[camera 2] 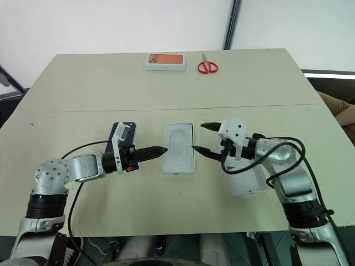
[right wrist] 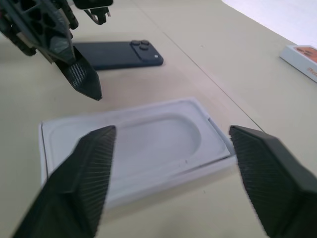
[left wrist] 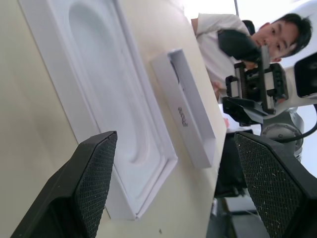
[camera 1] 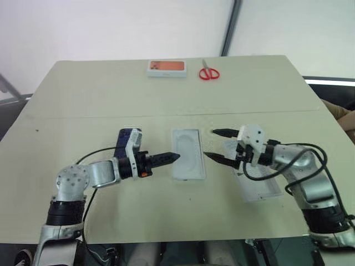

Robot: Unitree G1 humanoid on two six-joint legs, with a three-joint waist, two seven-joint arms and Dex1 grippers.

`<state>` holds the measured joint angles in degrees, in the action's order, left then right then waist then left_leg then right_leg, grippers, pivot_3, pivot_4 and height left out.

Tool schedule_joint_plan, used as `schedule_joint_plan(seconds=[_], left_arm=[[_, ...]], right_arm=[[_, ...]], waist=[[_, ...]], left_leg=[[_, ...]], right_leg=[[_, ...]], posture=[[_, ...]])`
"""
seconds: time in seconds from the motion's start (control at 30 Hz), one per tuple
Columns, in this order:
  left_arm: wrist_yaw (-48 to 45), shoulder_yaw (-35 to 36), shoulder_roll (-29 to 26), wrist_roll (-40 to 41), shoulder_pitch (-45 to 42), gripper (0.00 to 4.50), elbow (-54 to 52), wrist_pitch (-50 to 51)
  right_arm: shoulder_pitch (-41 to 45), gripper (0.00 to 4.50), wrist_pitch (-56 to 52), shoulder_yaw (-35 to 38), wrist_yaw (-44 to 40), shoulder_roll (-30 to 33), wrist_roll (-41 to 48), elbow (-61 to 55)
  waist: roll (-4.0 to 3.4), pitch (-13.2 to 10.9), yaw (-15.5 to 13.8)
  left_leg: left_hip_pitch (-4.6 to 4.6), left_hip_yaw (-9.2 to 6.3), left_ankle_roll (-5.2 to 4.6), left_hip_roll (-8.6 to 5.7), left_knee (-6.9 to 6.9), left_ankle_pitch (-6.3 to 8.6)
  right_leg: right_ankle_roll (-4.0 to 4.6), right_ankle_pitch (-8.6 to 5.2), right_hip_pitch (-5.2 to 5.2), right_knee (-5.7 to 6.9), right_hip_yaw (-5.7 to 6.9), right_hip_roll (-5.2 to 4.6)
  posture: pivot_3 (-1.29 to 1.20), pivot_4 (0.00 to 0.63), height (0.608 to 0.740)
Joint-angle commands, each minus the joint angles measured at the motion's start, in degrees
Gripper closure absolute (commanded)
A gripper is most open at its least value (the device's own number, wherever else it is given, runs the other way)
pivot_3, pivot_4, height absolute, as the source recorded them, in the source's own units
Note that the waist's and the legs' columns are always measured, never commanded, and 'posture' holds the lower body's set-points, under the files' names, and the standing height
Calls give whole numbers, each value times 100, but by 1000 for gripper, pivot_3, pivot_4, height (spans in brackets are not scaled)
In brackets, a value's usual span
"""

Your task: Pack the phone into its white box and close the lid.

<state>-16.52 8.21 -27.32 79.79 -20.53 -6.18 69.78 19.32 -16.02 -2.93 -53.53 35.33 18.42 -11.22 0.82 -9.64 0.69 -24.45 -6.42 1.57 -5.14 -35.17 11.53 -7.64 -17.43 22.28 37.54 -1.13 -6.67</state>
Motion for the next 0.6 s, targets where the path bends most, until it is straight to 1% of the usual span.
schedule_joint_plan(seconds=[0.03, 0.1, 0.13, 0.2, 0.3, 0.43, 0.57, 0.6], left_arm=[[-331, 337, -112, -370, 18, 489, -242, -517], [-589, 393, -251, -962, 102, 489, -324, -1062], [-741, 414, -318, -1231, 144, 489, -350, -1318], [-1237, 427, -560, -1667, 271, 489, -403, -1746], [-1734, 502, -808, -1877, 435, 489, -293, -1936], [-2117, 582, -937, -2244, 637, 489, -316, -2293], [-2168, 626, -908, -2506, 788, 489, -349, -2505], [-2182, 650, -868, -2418, 822, 489, -395, -2444]], right_arm=[[219, 2902, 14, -273, 200, -170, -250, -104], [328, 4014, 63, -454, 322, -336, -397, -19], [383, 4439, 91, -576, 373, -389, -534, 37], [493, 4439, 231, -886, 515, -469, -961, 224], [636, 4439, 311, -1227, 595, -691, -1247, 443], [849, 4439, 234, -1537, 705, -895, -1614, 710], [1009, 4439, 282, -1841, 683, -953, -1991, 990], [1020, 4439, 280, -1905, 653, -930, -2078, 1066]], waist=[[0, 0, -6], [0, 0, -3], [0, 0, -1], [0, 0, 14], [-1, 0, 8], [-1, -1, 1], [-1, 0, -4], [-1, -1, 0]], left_leg=[[0, 0, -1, 0, 0, 1], [0, 0, -2, 0, 0, 1], [0, 0, -2, 0, 1, 1], [0, 3, 2, 0, 2, -1], [0, 3, 5, 1, 8, -3], [0, 3, 1, 0, 4, 0], [1, -1, -8, 0, 3, 5], [1, -2, -9, 0, 3, 5]], right_leg=[[0, 0, 0, 0, 0, 0], [0, 0, 0, 0, 0, 0], [0, 0, 0, 0, 1, 0], [0, 0, 2, 0, -1, 0], [1, 0, 6, 0, -1, 4], [0, 0, 5, 0, -2, 2], [0, 0, 12, -1, 2, 1], [0, 0, 12, 0, 2, 2]], posture=[[0, 150, 740], [0, 150, 740], [0, 150, 740], [0, 150, 740], [0, 150, 740], [0, 150, 740], [0, 150, 740], [0, 150, 740]])
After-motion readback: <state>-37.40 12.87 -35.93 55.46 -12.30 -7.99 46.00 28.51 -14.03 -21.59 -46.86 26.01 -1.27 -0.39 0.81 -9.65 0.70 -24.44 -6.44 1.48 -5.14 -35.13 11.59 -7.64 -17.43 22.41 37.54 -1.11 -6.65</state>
